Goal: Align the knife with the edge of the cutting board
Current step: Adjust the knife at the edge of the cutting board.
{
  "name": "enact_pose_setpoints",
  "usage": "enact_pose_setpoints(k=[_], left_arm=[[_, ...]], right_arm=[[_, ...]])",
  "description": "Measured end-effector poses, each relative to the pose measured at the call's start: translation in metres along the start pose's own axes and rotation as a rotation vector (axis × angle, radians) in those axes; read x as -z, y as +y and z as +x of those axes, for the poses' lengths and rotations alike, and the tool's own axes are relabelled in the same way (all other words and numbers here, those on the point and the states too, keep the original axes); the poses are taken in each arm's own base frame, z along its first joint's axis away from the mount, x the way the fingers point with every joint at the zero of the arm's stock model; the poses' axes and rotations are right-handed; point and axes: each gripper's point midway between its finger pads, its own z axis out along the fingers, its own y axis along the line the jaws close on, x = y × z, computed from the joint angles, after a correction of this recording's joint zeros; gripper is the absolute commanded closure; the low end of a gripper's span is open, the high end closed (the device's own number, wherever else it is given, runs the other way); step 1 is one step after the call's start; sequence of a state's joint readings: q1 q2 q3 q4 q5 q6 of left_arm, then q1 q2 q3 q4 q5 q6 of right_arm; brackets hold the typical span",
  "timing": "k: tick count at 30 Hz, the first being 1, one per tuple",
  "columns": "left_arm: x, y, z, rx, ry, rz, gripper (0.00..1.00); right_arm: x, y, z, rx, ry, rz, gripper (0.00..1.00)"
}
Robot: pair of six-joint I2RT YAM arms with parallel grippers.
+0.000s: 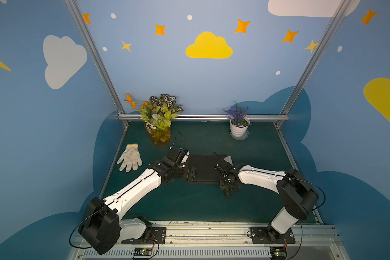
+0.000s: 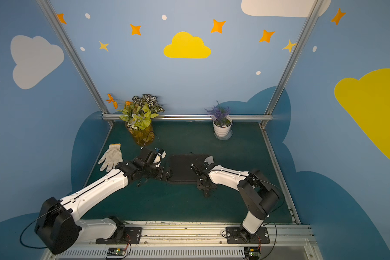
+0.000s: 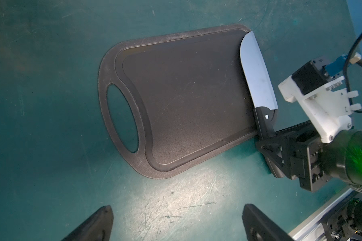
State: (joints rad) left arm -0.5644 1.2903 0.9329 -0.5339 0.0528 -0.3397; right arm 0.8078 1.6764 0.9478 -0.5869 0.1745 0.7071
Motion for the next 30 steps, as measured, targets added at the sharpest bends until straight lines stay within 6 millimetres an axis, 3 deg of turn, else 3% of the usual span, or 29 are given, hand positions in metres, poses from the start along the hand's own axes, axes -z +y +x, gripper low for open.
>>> enact_pose_setpoints(k=[17,24,28,30], left_arm=[[0.001,0.000,0.000,0.000,-0.003,0.000,0.00],[0.003,0.001,-0.002,-0.002,-0.012,-0.006,0.00],[0.004,0.003,-0.004,-0.004,-0.023,-0.021,0.00],[0.006,0.005,-0.005,-0.005,-0.033,-0.033,0.00]], right_arm=[[0.000,0.000,0.000,0.001,0.001,0.000,0.49],[0.003,-0.002,0.002,0.004,0.003,-0.003,0.30],[0.013,-0.002,0.000,0.009,-0.016,-0.020,0.06],[0.020,-0.001,-0.002,0.008,-0.032,-0.036,0.03]])
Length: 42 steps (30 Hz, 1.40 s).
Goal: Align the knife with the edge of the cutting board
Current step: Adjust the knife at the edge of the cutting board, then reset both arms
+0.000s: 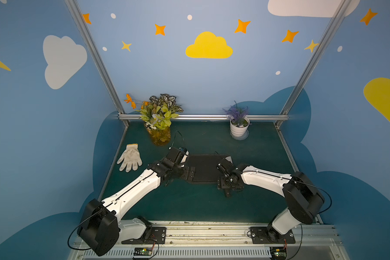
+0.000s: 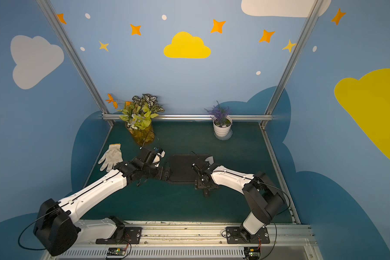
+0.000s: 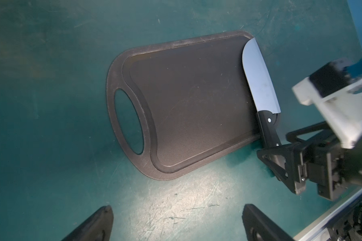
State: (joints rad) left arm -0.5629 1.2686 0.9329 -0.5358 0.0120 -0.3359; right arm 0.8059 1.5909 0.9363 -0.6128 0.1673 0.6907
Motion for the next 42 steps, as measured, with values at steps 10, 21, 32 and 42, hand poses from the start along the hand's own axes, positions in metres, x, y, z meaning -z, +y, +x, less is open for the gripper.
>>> enact_pose_setpoints(k=[10,21,32,42], left_arm=[[0.028,0.038,-0.022,0.078,-0.127,-0.094,0.00],[0.047,0.087,-0.040,0.191,-0.216,-0.200,0.00],[0.066,0.119,-0.078,0.208,-0.362,-0.268,0.00],[0.056,0.161,-0.071,0.250,-0.433,-0.416,0.00]], right_arm=[[0.049,-0.011,-0.022,-0.007,-0.117,-0.089,0.02],[0.104,-0.093,-0.070,-0.211,-0.307,-0.103,0.02],[0.125,-0.188,-0.095,-0.448,-0.408,-0.044,0.02],[0.115,-0.226,-0.106,-0.513,-0.546,0.000,0.02]])
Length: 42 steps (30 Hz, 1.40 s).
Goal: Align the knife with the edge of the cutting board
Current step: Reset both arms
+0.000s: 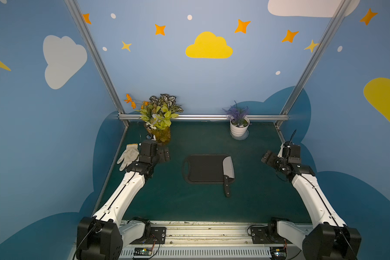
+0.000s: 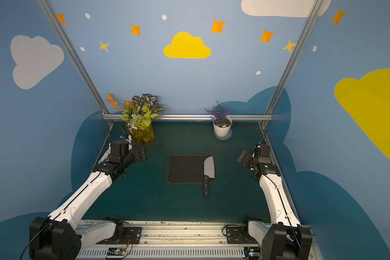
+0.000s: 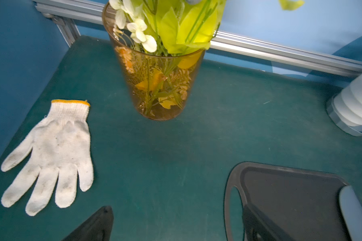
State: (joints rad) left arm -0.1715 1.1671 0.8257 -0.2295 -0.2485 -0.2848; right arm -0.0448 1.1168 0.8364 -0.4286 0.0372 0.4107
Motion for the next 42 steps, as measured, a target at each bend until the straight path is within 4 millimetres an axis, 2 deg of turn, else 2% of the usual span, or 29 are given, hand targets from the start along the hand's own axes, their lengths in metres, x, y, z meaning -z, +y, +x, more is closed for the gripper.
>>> enact_pose_setpoints(k=[6,10,17,26,34,37,42], left_arm=[[-0.018,0.023,0.018,-0.038,-0.069,-0.074,0.00],[-0.023,0.029,0.020,-0.074,-0.138,-0.098,0.00],[-0.038,0.040,0.026,-0.125,-0.210,-0.124,0.00],[-0.054,0.035,0.041,-0.212,-0.236,-0.093,0.00],[-0.071,0.022,0.051,-0.264,-0.249,-0.019,0.00],[-0.076,0.018,0.057,-0.278,-0.248,0.003,0.00],[-0.085,0.014,0.072,-0.302,-0.229,0.040,0.00]], right_arm=[[-0.020,-0.008,-0.008,0.044,-0.065,0.025,0.02],[-0.034,-0.012,-0.014,0.069,-0.113,0.036,0.02],[-0.052,-0.020,-0.010,0.113,-0.177,0.045,0.02],[-0.060,-0.020,-0.013,0.160,-0.262,0.030,0.02],[-0.061,-0.019,-0.020,0.190,-0.315,0.029,0.02],[-0.070,-0.022,-0.015,0.202,-0.307,0.036,0.02],[-0.083,-0.029,0.003,0.216,-0.272,0.045,0.02]])
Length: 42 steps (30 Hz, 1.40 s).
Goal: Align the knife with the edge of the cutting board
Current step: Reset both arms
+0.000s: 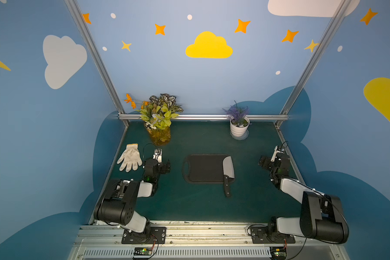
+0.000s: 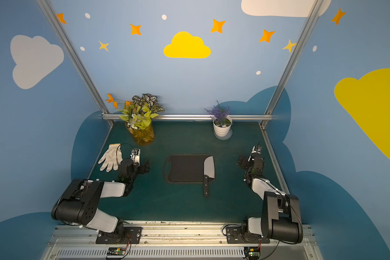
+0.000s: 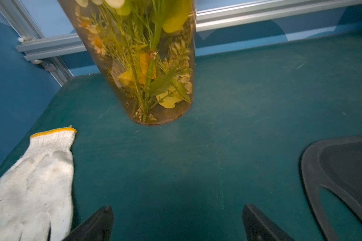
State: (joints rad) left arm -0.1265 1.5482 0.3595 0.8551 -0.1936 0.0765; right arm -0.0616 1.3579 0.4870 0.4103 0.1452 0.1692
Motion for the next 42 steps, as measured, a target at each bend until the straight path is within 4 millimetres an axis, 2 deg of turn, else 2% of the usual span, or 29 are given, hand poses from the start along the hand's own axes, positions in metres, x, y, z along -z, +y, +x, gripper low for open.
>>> enact_pose_setpoints(k=[5,10,15,17,42], left_arm=[[-0.001,-0.006,-0.002,-0.009,-0.010,0.036,0.00],[-0.001,-0.016,-0.004,-0.025,-0.020,0.106,0.00],[-0.004,-0.011,-0.011,-0.009,-0.030,0.128,0.00],[-0.004,-0.012,-0.011,-0.009,-0.032,0.136,0.00],[-0.004,-0.017,-0.012,-0.012,-0.034,0.151,0.00]], right_arm=[[-0.002,0.013,0.010,0.061,-0.038,-0.035,0.02],[-0.013,0.036,0.038,0.199,0.000,-0.091,0.02],[-0.016,0.038,0.015,0.194,-0.037,-0.088,0.02],[-0.016,0.038,0.011,0.192,-0.044,-0.087,0.02],[-0.016,0.038,0.012,0.192,-0.040,-0.085,0.02]])
